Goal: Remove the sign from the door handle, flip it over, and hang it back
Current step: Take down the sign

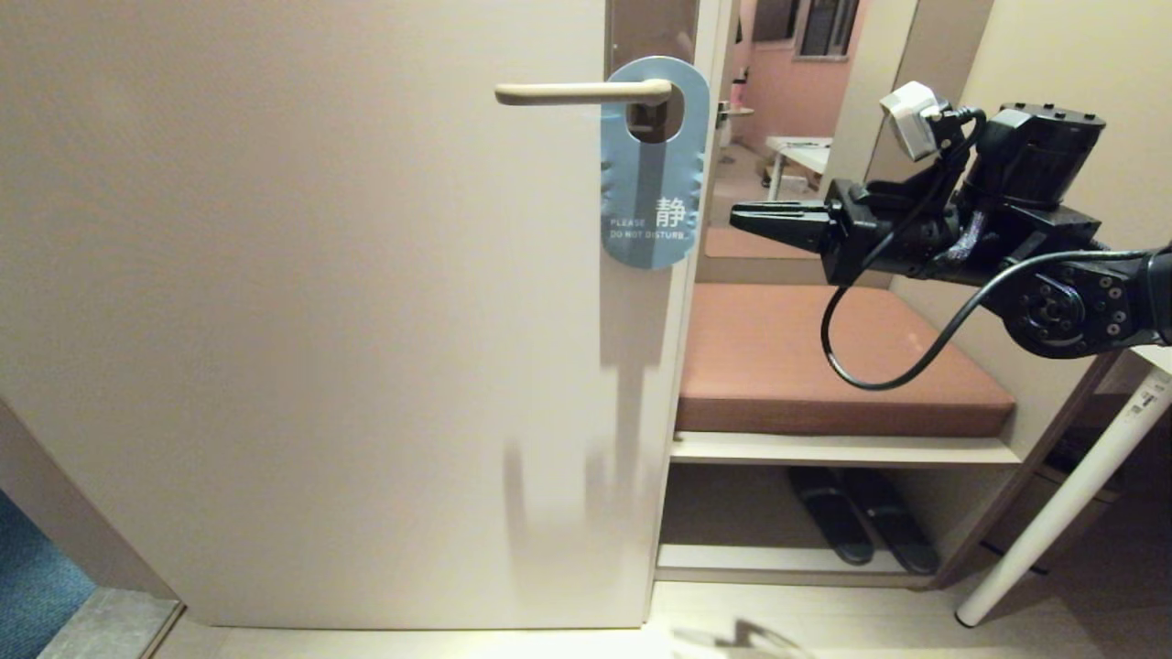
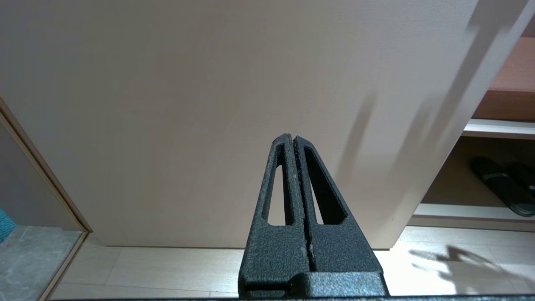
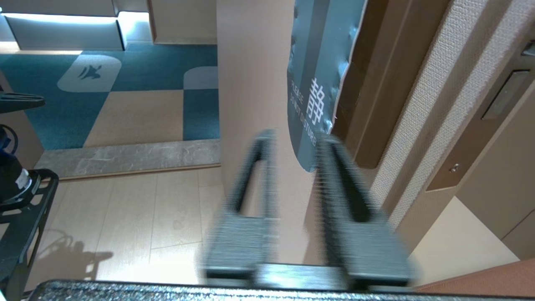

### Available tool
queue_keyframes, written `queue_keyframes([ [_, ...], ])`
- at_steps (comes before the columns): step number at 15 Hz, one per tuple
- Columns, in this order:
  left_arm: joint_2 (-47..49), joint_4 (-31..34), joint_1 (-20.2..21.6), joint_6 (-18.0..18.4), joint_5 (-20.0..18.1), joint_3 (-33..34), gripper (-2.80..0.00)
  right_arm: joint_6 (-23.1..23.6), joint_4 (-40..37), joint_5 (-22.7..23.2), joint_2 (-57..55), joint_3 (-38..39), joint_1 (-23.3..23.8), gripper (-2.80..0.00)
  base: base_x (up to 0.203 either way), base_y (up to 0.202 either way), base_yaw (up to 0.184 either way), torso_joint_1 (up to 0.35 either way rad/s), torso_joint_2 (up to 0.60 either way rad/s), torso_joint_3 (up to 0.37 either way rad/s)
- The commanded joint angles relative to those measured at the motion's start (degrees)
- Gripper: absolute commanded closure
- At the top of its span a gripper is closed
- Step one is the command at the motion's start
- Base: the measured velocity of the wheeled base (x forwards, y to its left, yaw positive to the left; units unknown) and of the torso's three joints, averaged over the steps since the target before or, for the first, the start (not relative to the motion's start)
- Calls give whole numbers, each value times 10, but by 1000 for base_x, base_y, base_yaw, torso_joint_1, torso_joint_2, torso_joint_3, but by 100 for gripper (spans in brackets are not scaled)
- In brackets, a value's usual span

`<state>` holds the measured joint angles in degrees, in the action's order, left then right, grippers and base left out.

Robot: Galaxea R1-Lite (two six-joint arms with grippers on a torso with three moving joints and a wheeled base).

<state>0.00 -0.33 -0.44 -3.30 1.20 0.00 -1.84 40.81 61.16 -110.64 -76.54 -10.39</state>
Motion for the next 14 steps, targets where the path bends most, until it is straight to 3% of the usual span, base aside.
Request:
queue_keyframes([
  [1, 0, 0, 0, 0, 0, 0, 0, 0, 2, 4, 3, 0, -1, -280, 0, 0, 0, 0, 0, 0],
  [14, 0, 0, 0, 0, 0, 0, 0, 4, 2, 11, -12, -1, -4, -280, 0, 0, 0, 0, 0, 0],
])
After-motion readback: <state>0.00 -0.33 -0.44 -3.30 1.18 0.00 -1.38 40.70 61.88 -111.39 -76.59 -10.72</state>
